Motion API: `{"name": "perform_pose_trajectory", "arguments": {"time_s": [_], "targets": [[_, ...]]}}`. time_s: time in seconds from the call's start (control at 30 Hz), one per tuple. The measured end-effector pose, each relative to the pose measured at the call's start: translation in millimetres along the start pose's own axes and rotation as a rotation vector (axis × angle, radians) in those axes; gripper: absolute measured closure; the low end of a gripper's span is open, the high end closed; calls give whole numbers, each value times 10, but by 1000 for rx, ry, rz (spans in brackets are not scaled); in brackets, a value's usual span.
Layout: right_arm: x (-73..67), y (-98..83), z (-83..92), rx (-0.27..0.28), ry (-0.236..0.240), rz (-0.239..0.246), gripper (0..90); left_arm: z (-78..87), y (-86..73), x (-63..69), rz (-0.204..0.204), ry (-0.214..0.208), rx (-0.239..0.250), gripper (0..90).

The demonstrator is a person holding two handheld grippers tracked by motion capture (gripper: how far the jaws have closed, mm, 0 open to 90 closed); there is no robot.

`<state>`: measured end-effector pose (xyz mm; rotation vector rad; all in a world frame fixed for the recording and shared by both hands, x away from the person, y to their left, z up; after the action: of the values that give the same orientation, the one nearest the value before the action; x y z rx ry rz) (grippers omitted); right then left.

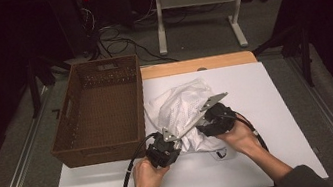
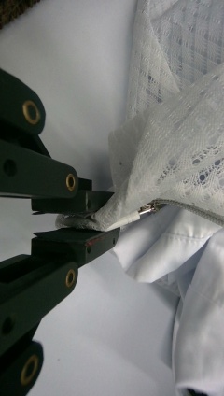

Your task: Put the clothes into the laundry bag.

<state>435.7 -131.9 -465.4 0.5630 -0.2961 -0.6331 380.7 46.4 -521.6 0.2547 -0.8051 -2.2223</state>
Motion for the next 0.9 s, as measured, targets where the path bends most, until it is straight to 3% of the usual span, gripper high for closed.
{"name": "perform_pose_trajectory", "arguments": {"time_s": [0.1,0.17,0.23,0.33,0.4,0.53,0.6,0.73,0.83,0.9], "targets": [[-109,-57,153,14,39,31,495,-27,9,-7,7,3,-4,815],[-211,-85,142,4,70,73,475,-24,14,0,4,4,-5,816],[-291,-81,36,-22,79,117,436,-8,18,14,-3,3,-4,817],[-374,1,-202,-71,91,126,392,29,22,31,-7,-5,7,818],[-371,77,-354,-91,76,131,441,46,16,25,-9,-16,9,819],[-284,202,-508,-79,50,84,759,75,9,23,-3,-33,19,822],[-228,261,-504,-36,32,45,843,106,13,32,-10,-35,26,824],[6,294,-548,-1,-30,-67,861,176,5,43,-30,-10,29,828],[217,234,-594,18,6,-200,860,208,5,10,-31,10,38,830],[227,223,-585,25,10,-203,856,191,7,-33,-27,34,35,829]]}}
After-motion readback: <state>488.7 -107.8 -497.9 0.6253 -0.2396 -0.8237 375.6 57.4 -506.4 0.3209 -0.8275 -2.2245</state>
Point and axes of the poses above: each handheld gripper's, and its own axes: z roughly backward along the jaws, y roughly out of its top, x roughly to its right, the point moved 4 cm from there along -z, roughly forward along the jaws, and after that the axes turned 1 degree about y, right-handed, at the moved point
